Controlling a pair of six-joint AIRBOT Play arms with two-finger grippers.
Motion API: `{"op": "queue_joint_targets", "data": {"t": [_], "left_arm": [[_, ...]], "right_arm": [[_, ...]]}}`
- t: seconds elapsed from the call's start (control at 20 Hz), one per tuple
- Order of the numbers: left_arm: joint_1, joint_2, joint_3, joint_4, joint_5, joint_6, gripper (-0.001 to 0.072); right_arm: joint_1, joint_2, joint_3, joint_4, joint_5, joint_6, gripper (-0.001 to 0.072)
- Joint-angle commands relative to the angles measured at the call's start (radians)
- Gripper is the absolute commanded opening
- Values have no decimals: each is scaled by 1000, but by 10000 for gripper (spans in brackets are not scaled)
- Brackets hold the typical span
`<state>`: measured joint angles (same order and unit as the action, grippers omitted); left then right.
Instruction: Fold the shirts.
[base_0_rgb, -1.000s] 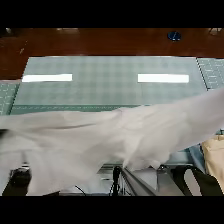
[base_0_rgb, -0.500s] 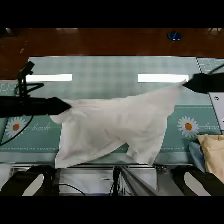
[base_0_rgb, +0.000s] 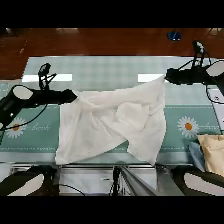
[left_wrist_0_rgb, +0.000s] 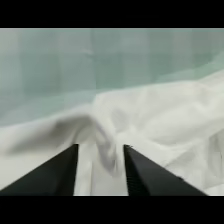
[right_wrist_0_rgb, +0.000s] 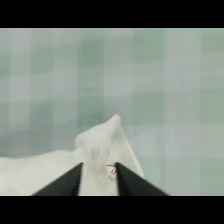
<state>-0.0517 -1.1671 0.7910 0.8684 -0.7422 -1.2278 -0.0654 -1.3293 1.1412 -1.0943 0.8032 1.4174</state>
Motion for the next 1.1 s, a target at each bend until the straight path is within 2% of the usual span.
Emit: {"op": "queue_joint_targets", "data": {"t": [0.0, 0.05, 0.15, 0.25, 0.35, 0.45, 0.5, 0.55, 0.6, 0.65, 0.95, 1.05], "left_arm": [[67, -17, 90, 45, -134, 12, 549], [122, -8, 156, 147, -279, 12, 559], [246, 13, 251, 387, -581, 12, 558], [397, 73, 222, 421, -736, 2, 558], [532, 178, 84, 311, -724, -16, 558], [604, 276, -94, 267, -689, -14, 558], [608, 304, -170, 258, -662, -14, 559], [601, 312, -234, 239, -645, -13, 560], [593, 308, -277, 208, -635, 2, 604], [583, 296, -306, 174, -625, 24, 693], [484, 183, -326, 159, -532, 39, 694], [436, 123, -326, 159, -490, 38, 694]], "right_arm": [[-18, 0, 70, 14, 42, -28, 452], [-41, 29, 121, -27, 122, -68, 459], [-95, 99, 193, -194, 270, -73, 458], [-152, 174, 186, -367, 360, -60, 458], [-221, 215, 120, -427, 421, -54, 463], [-308, 229, -6, -318, 409, -60, 542], [-345, 229, -76, -227, 383, -95, 558], [-381, 229, -148, -130, 359, -136, 588], [-409, 224, -205, -46, 352, -170, 588], [-425, 220, -248, 17, 354, -201, 588], [-430, 173, -347, 84, 344, -247, 588], [-430, 136, -347, 148, 344, -269, 588]]}}
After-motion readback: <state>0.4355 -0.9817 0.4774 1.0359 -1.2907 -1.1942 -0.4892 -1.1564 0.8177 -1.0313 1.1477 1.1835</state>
